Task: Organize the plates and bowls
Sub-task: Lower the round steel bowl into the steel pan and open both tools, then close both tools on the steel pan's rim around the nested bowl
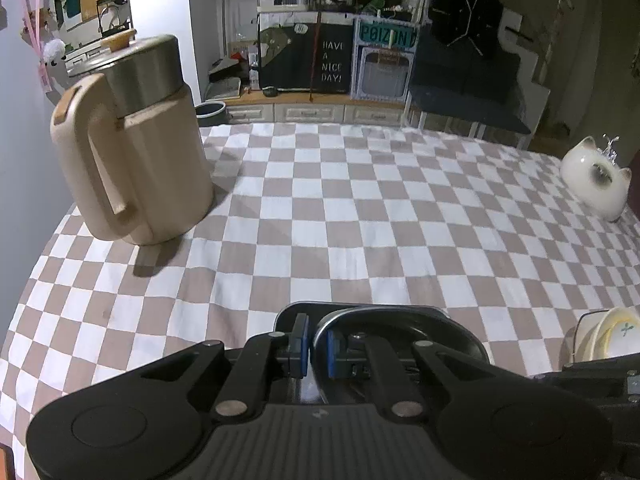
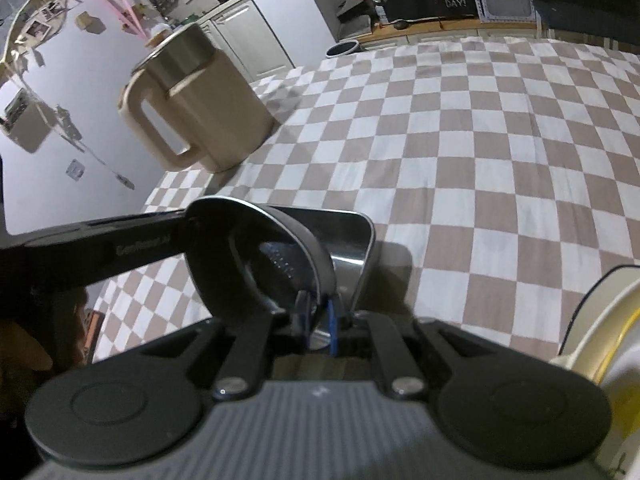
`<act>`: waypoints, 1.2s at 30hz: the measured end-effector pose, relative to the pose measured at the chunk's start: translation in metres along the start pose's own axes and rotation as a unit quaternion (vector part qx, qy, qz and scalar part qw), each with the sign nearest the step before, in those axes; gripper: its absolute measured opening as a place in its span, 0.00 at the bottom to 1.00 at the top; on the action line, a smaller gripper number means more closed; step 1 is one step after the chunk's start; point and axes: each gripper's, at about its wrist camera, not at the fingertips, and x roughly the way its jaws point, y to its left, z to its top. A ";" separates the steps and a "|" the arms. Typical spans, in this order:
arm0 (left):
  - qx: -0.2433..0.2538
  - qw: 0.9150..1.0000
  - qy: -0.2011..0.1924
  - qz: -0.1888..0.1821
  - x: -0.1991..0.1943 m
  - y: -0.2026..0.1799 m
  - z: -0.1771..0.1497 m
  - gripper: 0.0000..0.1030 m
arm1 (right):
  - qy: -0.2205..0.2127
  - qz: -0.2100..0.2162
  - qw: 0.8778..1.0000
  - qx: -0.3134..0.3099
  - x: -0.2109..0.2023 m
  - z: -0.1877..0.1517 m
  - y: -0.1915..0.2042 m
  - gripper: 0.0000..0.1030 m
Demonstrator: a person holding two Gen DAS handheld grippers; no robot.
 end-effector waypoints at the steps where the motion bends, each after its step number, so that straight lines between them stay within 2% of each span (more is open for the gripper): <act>1: 0.002 1.000 0.003 0.002 0.002 0.000 0.000 0.09 | 0.001 -0.002 1.000 0.001 0.002 0.000 0.000 0.10; 16: -0.009 0.999 0.043 0.018 0.030 0.001 0.002 0.13 | 0.006 -0.012 1.000 0.001 0.008 0.005 0.001 0.10; 30: -0.022 0.997 0.062 0.029 0.047 0.001 0.005 0.16 | 0.010 0.006 1.000 0.013 0.010 0.007 -0.005 0.11; 32: -0.022 0.998 0.059 0.029 0.047 -0.001 0.006 0.16 | 0.009 0.009 1.000 0.017 0.009 0.007 -0.006 0.14; 34: -0.019 0.998 0.059 0.031 0.048 -0.002 0.006 0.17 | 0.009 0.007 1.000 0.020 0.007 0.008 -0.007 0.27; 36: -0.019 0.998 0.058 0.034 0.048 -0.002 0.006 0.17 | 0.011 0.003 1.000 0.024 0.005 0.008 -0.009 0.29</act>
